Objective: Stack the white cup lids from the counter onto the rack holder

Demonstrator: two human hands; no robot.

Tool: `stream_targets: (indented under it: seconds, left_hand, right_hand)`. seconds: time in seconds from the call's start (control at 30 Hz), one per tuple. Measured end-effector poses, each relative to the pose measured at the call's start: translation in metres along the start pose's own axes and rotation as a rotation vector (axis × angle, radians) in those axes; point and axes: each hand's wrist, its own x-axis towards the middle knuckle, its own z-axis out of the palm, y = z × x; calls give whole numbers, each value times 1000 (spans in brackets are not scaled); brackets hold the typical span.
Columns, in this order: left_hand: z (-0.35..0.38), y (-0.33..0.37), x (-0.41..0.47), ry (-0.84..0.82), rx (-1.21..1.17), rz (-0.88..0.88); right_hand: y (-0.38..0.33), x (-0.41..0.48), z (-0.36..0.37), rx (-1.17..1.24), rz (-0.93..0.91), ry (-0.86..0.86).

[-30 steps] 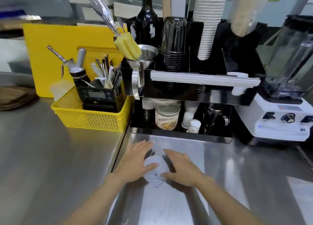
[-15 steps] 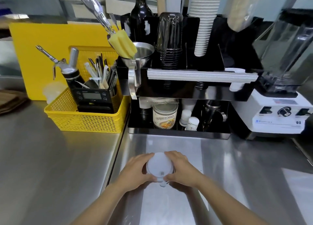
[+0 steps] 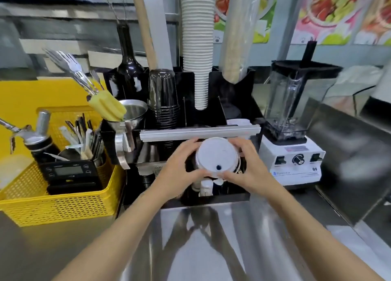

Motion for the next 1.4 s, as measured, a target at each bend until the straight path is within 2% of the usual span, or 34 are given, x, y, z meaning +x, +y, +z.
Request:
stream_targets:
  seconds: [0.2,0.3,0.5,0.63,0.77,0.9,1.0,1.17,1.23,1.4]
  left_hand:
    - [4,52,71,43,-53,139]
    - [7,65,104,31,-49,157]
    - [14,57,149,-22,60,105]
    - [21,47,162,-34,305,63]
    - [28,36,171,-157,493,-12]
    - [39,24,174,-229,818,75]
    - [42,25,175,-224,913,107]
    - [41,24,178,-212,934,228]
    - [41,20,176,-204,861,240]
    - [39,23,168,-222,855,266]
  right_hand:
    - [-9,38,-60,35,-18,184]
    - [-7,60,-84,1,-43,191]
    - [14,101,-105,-211,5,112]
    - [27,115,-105,-275,39,21]
    - [46,129,-99,-467,23,-52]
    - [62,134,-93,-633,80,-147]
    - [67,136,-93,-706,66,-195]
    - [64,133,-94,-742,49,-212]
    - [67,132,-95,-744,38,-226]
    - [63,129,-93,-718,52,-237]
